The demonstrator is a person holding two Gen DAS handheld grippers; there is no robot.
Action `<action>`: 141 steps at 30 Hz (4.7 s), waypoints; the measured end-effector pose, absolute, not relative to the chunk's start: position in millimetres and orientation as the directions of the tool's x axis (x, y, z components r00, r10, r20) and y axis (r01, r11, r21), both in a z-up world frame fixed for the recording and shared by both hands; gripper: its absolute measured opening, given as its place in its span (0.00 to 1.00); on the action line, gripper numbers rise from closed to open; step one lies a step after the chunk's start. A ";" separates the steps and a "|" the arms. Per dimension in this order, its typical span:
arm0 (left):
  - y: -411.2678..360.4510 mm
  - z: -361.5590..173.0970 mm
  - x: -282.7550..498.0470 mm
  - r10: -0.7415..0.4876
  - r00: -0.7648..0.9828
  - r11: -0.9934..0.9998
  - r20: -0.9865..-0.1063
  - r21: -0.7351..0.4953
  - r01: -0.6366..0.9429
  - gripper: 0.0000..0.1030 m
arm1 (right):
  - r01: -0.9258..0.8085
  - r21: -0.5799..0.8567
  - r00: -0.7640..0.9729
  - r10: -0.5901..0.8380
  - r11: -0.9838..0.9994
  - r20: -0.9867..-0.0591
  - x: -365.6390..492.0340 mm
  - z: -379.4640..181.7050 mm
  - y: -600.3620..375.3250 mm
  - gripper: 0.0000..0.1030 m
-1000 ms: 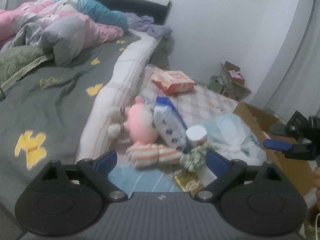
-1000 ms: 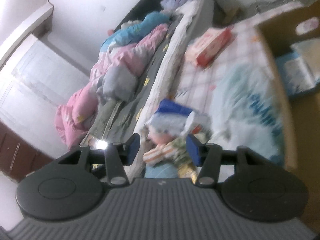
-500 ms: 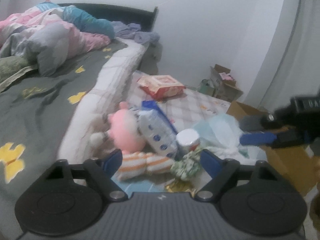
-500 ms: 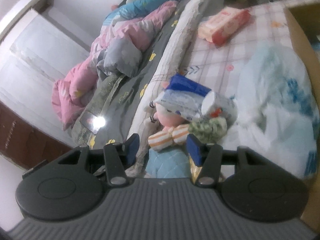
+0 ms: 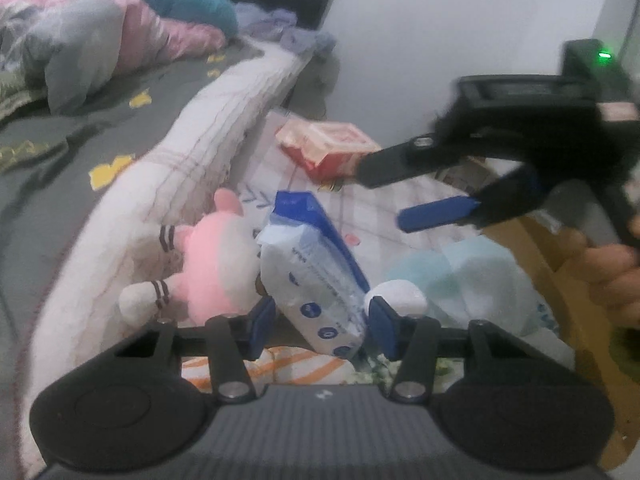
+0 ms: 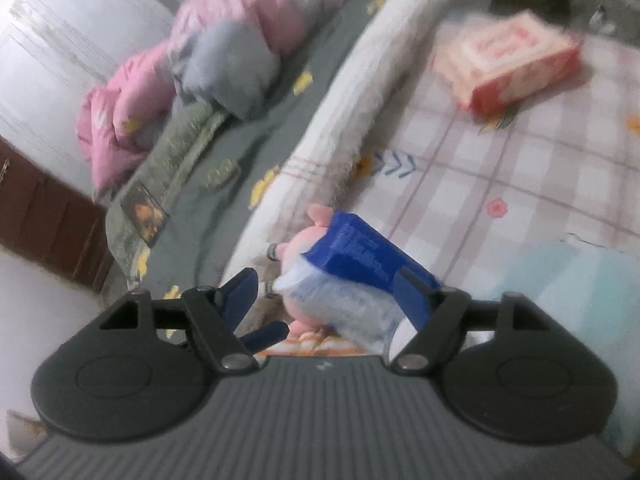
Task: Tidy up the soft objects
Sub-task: 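Carry the wipes pack with the right tool into the box and open, then move the right tool to the pink plush toy and grasp its head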
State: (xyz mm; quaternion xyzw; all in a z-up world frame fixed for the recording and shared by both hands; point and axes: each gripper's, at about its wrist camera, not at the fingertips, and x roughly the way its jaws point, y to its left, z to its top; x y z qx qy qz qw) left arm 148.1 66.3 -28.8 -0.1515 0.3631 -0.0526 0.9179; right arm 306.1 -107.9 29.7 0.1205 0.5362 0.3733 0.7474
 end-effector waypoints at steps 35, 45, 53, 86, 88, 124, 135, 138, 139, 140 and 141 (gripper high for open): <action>51.8 57.4 120.0 -0.184 0.845 0.956 -0.503 -0.292 0.035 0.37 | -0.523 0.635 0.220 0.809 0.569 -0.545 300.6 71.6 -82.4 0.74; -40.6 94.0 120.6 -0.438 0.764 0.895 -0.474 -0.309 0.322 0.37 | -0.377 0.613 0.454 0.715 0.695 -0.532 229.8 130.0 -208.5 0.74; -148.8 73.8 153.2 -0.629 0.518 0.773 -0.580 -0.395 0.496 0.37 | -0.078 0.665 0.606 0.565 0.742 -0.559 182.1 106.7 -356.0 0.75; -93.3 37.4 151.9 -0.436 0.595 0.898 -0.675 -0.280 0.340 0.70 | 0.339 0.665 0.415 0.529 0.665 -0.740 208.1 -102.2 -430.9 0.50; -78.7 33.6 147.0 -0.418 0.605 0.908 -0.678 -0.282 0.311 0.70 | 0.321 0.635 0.419 0.496 0.703 -0.761 212.0 -96.5 -422.2 0.50; 88.1 1.3 146.6 -0.139 0.738 0.983 -0.660 -0.184 0.021 0.70 | -0.099 0.784 0.140 0.788 0.613 -0.599 287.3 5.9 -153.6 0.72; 95.3 -29.8 193.3 -0.090 0.661 0.990 -0.745 -0.140 -0.023 0.70 | 0.028 0.706 -0.027 0.707 0.707 -0.707 356.4 -71.8 -61.8 0.75; 97.4 -35.7 199.1 -0.089 0.644 0.990 -0.760 -0.141 -0.030 0.70 | 0.041 0.684 -0.059 0.685 0.728 -0.726 365.5 -86.3 -51.0 0.78; 98.5 -37.7 201.0 -0.089 0.638 0.989 -0.765 -0.143 -0.034 0.70 | 0.044 0.690 -0.072 0.691 0.722 -0.719 367.3 -90.6 -47.4 0.79; 99.6 -39.4 202.8 -0.092 0.632 0.988 -0.770 -0.149 -0.038 0.70 | 0.045 0.693 -0.078 0.694 0.720 -0.716 368.2 -92.0 -46.1 0.79; 100.5 -40.6 204.2 -0.094 0.627 0.987 -0.773 -0.155 -0.043 0.70 | 0.042 0.696 -0.082 0.697 0.717 -0.713 368.7 -93.0 -44.1 0.79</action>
